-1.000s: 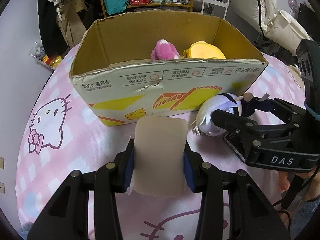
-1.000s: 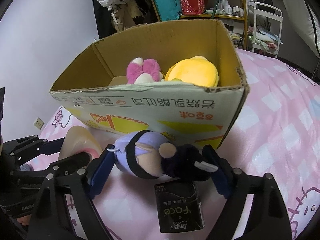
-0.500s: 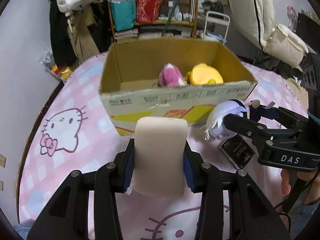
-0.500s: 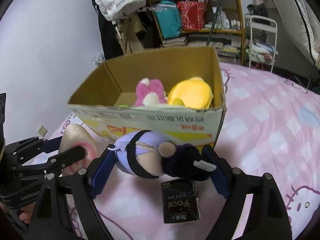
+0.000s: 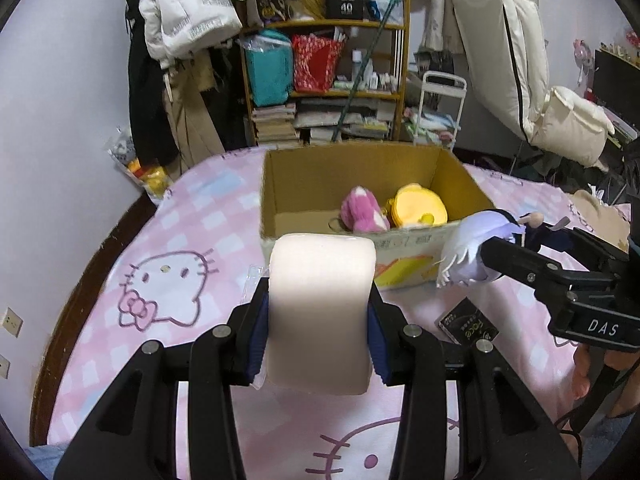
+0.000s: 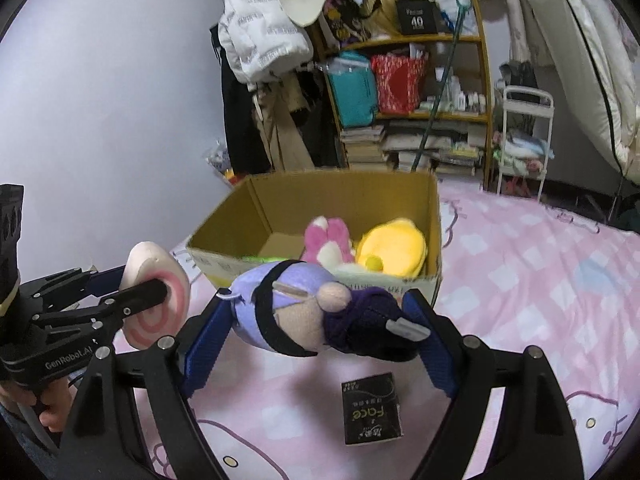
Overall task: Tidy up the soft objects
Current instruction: 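Carry the sponge and doll over the box with both tools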
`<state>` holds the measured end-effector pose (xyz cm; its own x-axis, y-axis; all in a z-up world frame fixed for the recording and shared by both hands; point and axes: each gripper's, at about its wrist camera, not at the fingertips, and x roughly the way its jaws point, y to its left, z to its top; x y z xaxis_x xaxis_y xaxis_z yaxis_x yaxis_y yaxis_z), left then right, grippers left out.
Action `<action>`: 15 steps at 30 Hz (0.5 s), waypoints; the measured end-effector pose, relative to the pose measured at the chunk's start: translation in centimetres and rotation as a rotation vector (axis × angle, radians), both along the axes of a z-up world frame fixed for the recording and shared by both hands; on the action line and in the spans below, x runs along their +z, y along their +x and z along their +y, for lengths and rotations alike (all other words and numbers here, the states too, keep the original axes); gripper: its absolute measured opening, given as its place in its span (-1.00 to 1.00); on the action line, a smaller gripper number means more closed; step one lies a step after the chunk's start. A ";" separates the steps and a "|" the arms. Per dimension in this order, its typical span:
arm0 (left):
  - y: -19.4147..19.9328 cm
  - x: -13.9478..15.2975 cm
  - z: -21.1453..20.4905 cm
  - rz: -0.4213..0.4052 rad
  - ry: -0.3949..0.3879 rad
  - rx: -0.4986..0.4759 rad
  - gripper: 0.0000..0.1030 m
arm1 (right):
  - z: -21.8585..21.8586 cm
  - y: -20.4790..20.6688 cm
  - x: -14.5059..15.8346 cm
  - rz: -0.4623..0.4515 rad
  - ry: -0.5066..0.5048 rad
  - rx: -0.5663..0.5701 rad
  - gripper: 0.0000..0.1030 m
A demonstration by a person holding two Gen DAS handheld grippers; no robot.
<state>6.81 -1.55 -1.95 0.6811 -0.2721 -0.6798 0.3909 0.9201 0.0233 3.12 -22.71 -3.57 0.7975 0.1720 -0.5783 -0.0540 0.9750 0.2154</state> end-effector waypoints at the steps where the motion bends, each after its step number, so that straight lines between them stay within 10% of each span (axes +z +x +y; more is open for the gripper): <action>1: -0.1 0.4 0.2 -0.012 0.000 0.000 -0.19 | -0.1 -0.2 0.4 -0.016 -0.002 -0.002 0.73; 15: 0.5 3.7 -0.2 -0.147 0.010 0.021 -0.19 | -0.8 -0.5 3.5 -0.149 0.013 -0.003 0.73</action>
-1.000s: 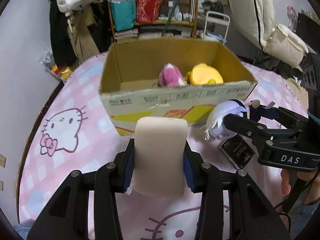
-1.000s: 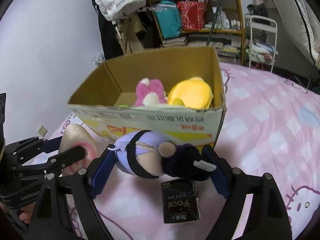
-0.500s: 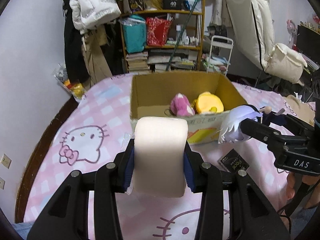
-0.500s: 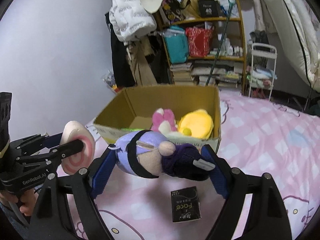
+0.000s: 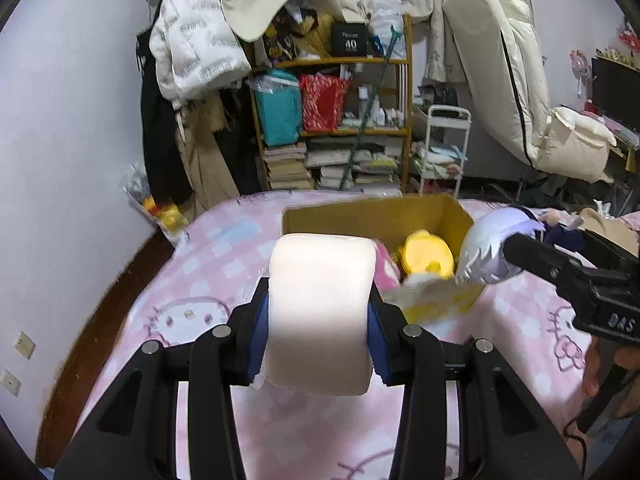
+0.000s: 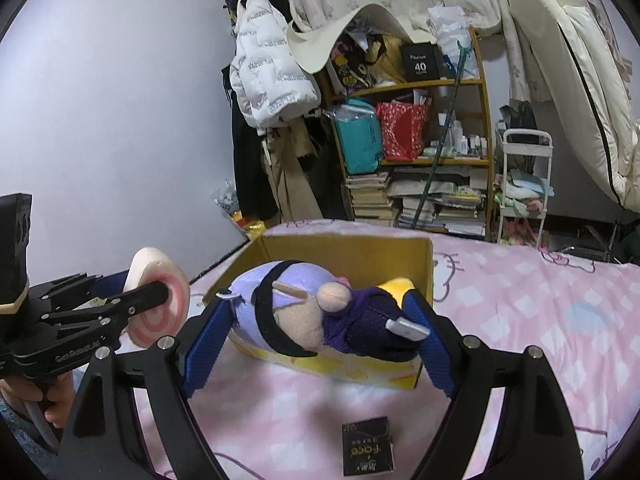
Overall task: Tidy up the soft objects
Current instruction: 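Carry the sponge and doll over the box with both tools, then open both tools to drop the sponge and doll into the box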
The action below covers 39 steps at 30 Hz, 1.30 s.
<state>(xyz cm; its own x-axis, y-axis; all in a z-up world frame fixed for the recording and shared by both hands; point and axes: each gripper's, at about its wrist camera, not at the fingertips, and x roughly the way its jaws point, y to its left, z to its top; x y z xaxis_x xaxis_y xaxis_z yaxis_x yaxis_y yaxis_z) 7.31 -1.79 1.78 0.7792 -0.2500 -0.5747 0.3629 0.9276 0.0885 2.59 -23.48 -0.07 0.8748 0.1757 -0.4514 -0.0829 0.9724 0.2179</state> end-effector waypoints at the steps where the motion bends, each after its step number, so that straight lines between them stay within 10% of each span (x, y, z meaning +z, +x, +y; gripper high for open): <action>1: 0.2 0.4 -0.5 -0.023 0.018 0.008 -0.19 | 0.0 0.1 0.2 -0.006 -0.001 0.002 0.73; 13: 5.3 2.7 -4.0 -0.062 -0.015 -0.033 -0.19 | -0.9 3.8 1.6 -0.060 -0.009 -0.020 0.73; 29: 10.8 -2.8 -4.9 0.056 -0.039 -0.048 -0.15 | -1.7 7.9 -1.5 0.004 0.004 -0.022 0.74; 39: 10.7 -3.0 -4.1 0.062 -0.055 -0.045 0.31 | -2.2 8.0 -3.0 0.028 0.012 -0.022 0.78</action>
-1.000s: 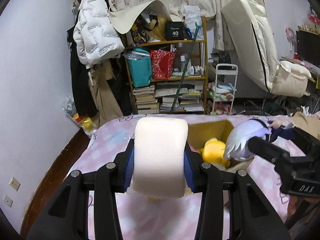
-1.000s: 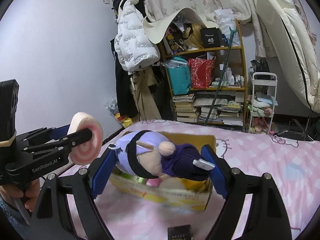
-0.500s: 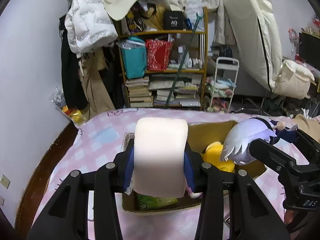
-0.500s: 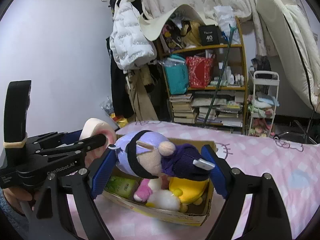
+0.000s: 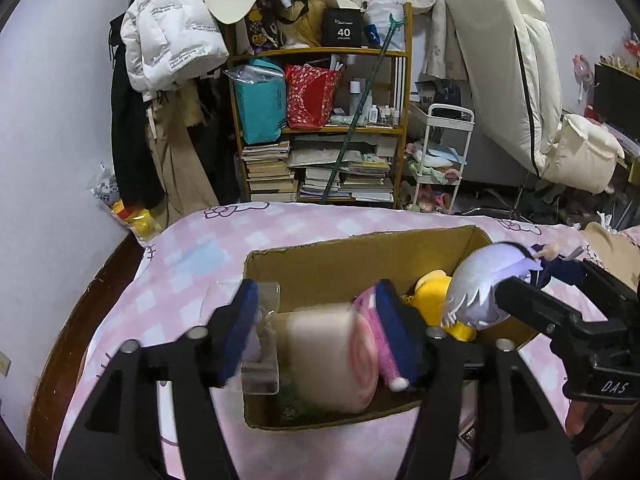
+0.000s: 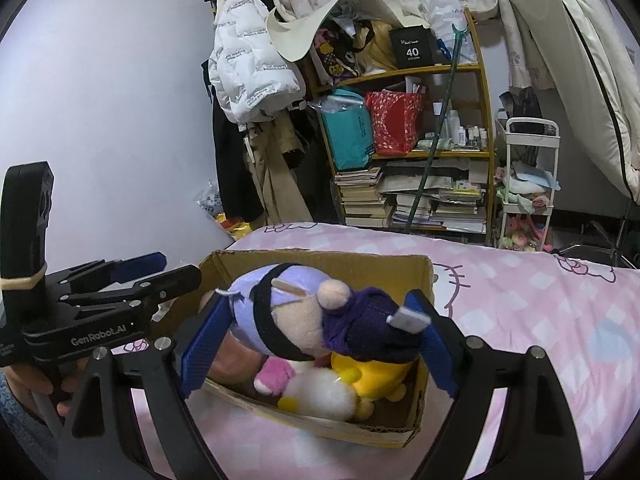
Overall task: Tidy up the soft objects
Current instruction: 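Open both tools to drop the sponge and doll into the box, then move the left tool to the clear bag while the right tool approaches the black tissue box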
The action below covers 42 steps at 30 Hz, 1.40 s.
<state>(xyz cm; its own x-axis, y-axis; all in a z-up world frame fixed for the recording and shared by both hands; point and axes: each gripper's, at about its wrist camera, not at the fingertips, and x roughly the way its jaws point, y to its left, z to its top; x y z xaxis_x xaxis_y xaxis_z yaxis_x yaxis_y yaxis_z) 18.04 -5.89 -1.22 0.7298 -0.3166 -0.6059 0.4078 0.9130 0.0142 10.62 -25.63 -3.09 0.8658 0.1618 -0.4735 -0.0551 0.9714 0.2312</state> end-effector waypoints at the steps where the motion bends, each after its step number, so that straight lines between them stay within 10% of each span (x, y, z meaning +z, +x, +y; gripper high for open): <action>1: -0.1 0.1 0.2 -0.002 -0.007 0.004 0.38 | 0.0 -0.1 0.0 -0.001 -0.003 -0.002 0.80; 15: -4.4 1.9 2.7 -0.042 0.007 0.065 0.78 | 0.9 -2.0 0.8 0.007 -0.033 0.004 0.81; 42: -16.0 3.3 7.9 -0.178 0.011 0.201 0.86 | 2.1 -9.7 0.5 0.123 -0.074 -0.044 0.99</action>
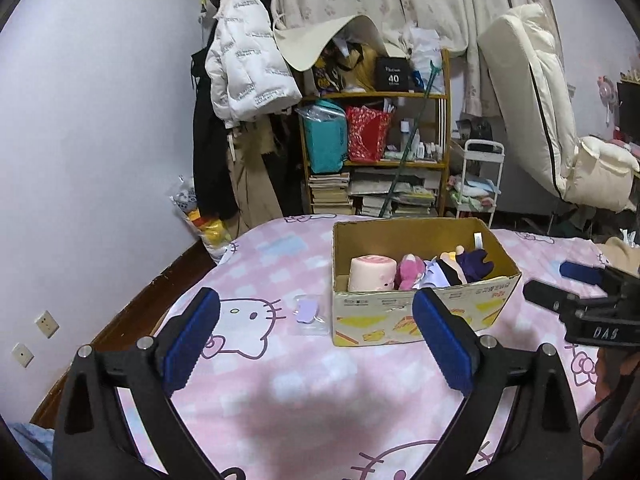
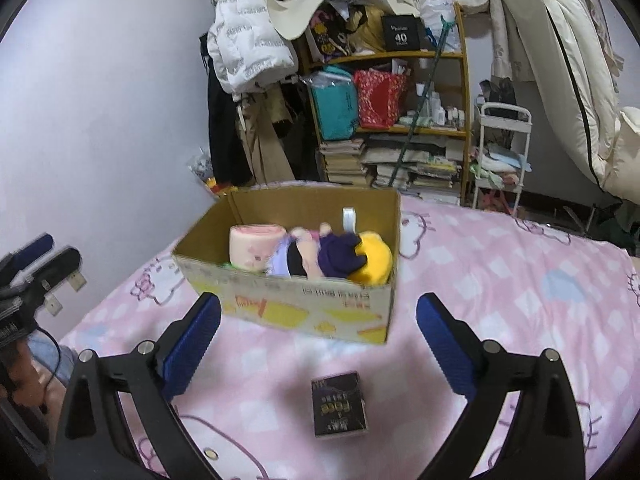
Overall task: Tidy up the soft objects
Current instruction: 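Move the left tool to the clear bag while the right tool approaches the black tissue box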
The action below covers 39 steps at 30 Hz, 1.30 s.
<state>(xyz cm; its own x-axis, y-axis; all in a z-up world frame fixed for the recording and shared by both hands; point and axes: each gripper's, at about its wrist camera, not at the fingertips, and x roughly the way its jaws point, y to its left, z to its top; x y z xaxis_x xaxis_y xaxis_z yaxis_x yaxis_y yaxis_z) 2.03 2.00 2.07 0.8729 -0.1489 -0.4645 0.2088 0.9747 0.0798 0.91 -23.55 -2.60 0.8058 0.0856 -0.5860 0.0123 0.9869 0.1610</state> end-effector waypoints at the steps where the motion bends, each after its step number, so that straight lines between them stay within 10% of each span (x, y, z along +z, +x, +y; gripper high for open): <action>1: -0.1 -0.1 0.2 -0.001 -0.003 0.005 0.86 | 0.0 -0.1 -0.2 0.008 0.000 0.000 0.99; 39: 17.9 -7.3 3.0 0.503 0.095 -0.163 0.86 | -0.2 5.3 -6.6 0.241 -0.046 0.002 0.87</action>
